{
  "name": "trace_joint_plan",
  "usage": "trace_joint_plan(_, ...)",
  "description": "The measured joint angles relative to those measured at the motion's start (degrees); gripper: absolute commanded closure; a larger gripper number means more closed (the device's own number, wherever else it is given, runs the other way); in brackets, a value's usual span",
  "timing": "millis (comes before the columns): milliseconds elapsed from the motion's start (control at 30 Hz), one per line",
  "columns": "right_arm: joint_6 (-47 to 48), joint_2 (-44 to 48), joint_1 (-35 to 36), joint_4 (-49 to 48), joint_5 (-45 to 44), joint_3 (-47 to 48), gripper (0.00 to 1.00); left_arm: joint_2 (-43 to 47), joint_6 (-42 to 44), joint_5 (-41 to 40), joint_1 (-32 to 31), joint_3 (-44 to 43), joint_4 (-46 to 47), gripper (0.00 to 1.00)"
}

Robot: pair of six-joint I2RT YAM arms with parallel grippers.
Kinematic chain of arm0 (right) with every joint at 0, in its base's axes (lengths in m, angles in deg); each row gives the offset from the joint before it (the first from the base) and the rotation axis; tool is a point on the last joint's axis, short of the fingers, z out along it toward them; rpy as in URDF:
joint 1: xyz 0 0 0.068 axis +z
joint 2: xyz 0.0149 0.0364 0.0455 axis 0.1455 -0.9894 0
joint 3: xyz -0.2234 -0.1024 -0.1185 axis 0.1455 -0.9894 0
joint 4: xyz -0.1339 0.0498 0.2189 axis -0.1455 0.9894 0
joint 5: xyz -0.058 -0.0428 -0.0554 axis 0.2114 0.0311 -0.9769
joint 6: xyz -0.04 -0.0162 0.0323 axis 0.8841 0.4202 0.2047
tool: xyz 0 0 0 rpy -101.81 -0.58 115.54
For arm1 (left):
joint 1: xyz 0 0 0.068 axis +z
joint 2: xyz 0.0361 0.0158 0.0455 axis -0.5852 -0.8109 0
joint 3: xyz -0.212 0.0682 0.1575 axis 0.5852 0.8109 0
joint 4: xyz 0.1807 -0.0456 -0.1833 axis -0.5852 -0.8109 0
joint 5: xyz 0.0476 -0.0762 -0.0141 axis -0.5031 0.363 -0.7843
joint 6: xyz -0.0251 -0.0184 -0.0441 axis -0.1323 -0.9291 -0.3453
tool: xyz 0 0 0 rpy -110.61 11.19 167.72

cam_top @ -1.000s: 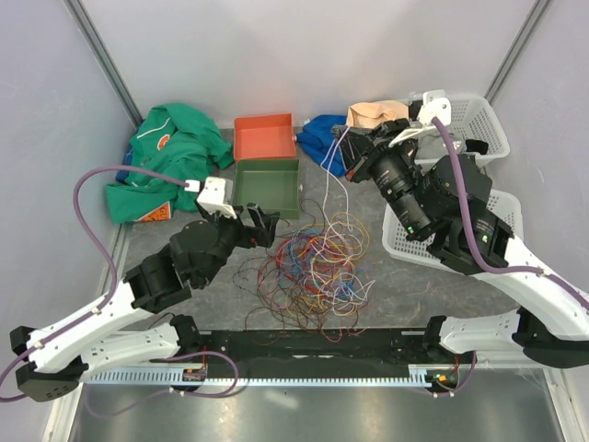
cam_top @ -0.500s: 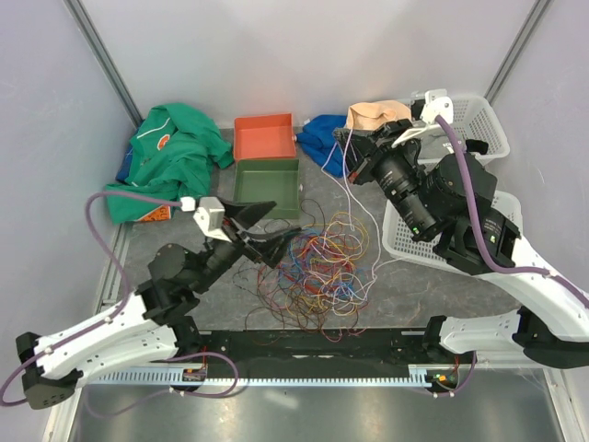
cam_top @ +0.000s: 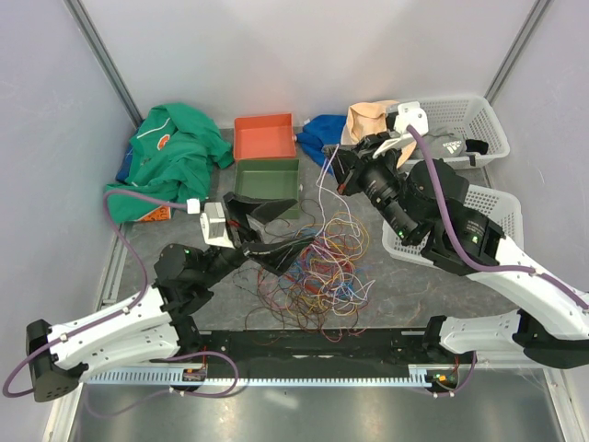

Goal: Untangle the cables

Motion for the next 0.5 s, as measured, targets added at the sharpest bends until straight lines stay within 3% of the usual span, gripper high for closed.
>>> trace_joint_plan(500,-4.59,-0.04,0.00,0.09,7.56,-0.90,1.00,-12.50,2.62,-1.25,0.02,-0.02,2.93,0.00)
